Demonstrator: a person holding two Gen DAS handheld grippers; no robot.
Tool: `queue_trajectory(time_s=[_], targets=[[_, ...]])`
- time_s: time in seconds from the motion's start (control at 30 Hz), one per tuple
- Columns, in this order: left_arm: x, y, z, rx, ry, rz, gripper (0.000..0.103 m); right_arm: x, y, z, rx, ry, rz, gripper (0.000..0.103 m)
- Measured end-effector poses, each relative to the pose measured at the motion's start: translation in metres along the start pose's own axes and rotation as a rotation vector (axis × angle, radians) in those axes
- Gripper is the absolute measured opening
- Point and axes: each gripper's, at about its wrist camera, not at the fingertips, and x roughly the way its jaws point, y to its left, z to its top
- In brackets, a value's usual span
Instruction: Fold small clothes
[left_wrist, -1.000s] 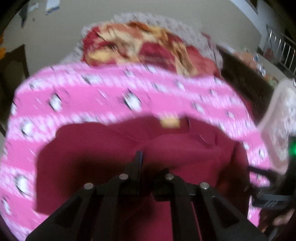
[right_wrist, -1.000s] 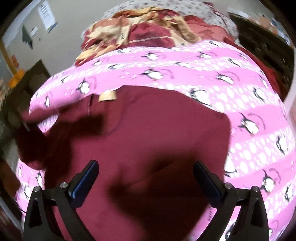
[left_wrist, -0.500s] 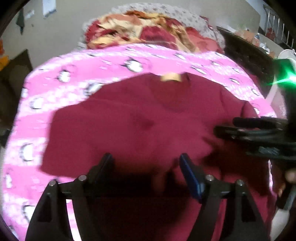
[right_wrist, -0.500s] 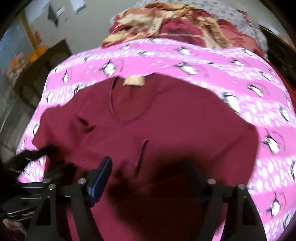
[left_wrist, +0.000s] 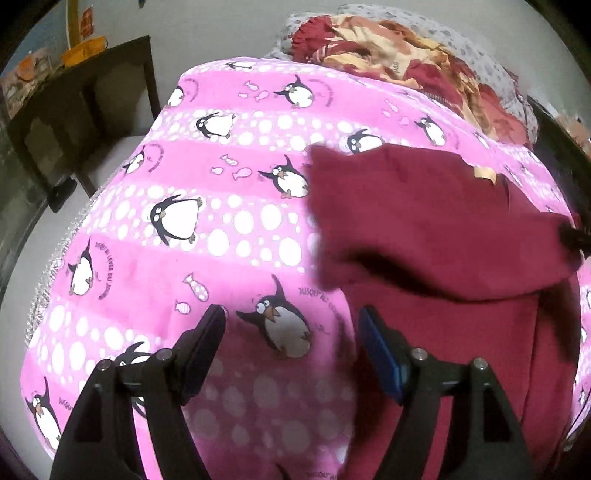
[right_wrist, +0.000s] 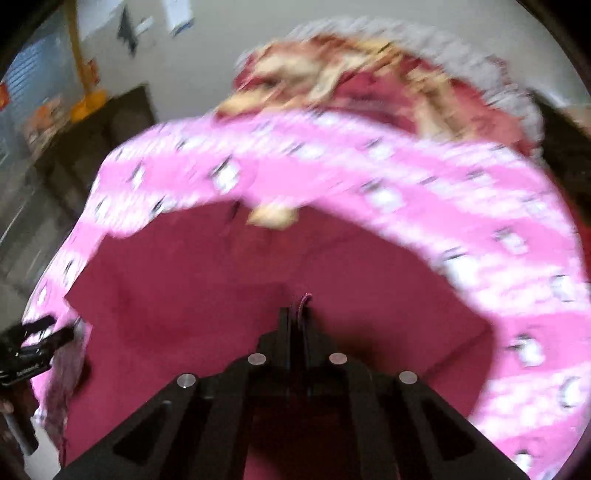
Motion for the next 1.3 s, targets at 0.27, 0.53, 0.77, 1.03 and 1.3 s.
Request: queue_trajectory(time_s=[0.27,0.53,0.77,1.03,1.3], targets=[[0.022,-0.023,0.0,0.058,0.022,0.005,0.073,0.021,-0.038,-0.003,0.137,0.102,-0.053,0.034],[0.043,-0.013,0.018,-0.028,0.039,0.005,0.078,0.046,0.112,0.041,-0.147,0.071,0.276,0.064],[0.044,-0.01,0.017,-0.027,0.043,-0.005,0.079,0.144,0.201,0.043,-0.224,0.222,0.299,0.037],[0.007,0.002,0.028,-0.039,-0.058,0.009,0.079,0.114,0.177,0.038,-0.196,0.203,0.312,0.043],[0.024,-0.033,0.043,0.017,-0.039,-0.018,0.08,0.057,0.055,-0.006,-0.128,0.219,0.035,0.056]])
